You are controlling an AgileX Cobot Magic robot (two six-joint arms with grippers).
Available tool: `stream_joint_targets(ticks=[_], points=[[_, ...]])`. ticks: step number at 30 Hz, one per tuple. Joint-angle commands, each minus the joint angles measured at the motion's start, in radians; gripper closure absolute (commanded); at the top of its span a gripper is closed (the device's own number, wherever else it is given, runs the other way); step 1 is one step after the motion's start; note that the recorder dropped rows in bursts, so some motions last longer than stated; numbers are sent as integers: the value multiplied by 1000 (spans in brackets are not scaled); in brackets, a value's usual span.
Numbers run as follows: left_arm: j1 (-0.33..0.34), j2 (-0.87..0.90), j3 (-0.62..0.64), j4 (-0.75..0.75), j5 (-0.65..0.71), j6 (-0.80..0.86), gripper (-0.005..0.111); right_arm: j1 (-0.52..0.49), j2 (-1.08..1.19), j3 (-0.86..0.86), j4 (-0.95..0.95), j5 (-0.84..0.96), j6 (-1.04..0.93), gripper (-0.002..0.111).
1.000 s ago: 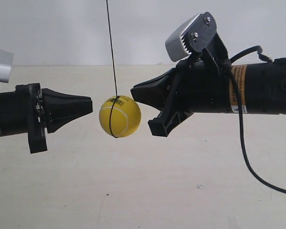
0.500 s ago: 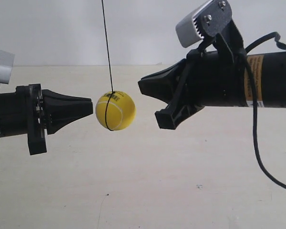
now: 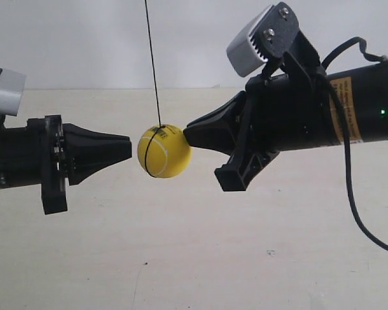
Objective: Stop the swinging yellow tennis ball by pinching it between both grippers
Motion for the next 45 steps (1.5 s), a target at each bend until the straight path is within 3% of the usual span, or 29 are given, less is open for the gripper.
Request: stream_joint_targets(ticks=[1, 45], points=[[-44, 2, 6, 1, -10, 9, 102, 2, 8, -9, -8, 8, 4, 108], [-69, 2, 6, -17, -10, 9, 102, 2, 7, -9, -3, -12, 4, 108]])
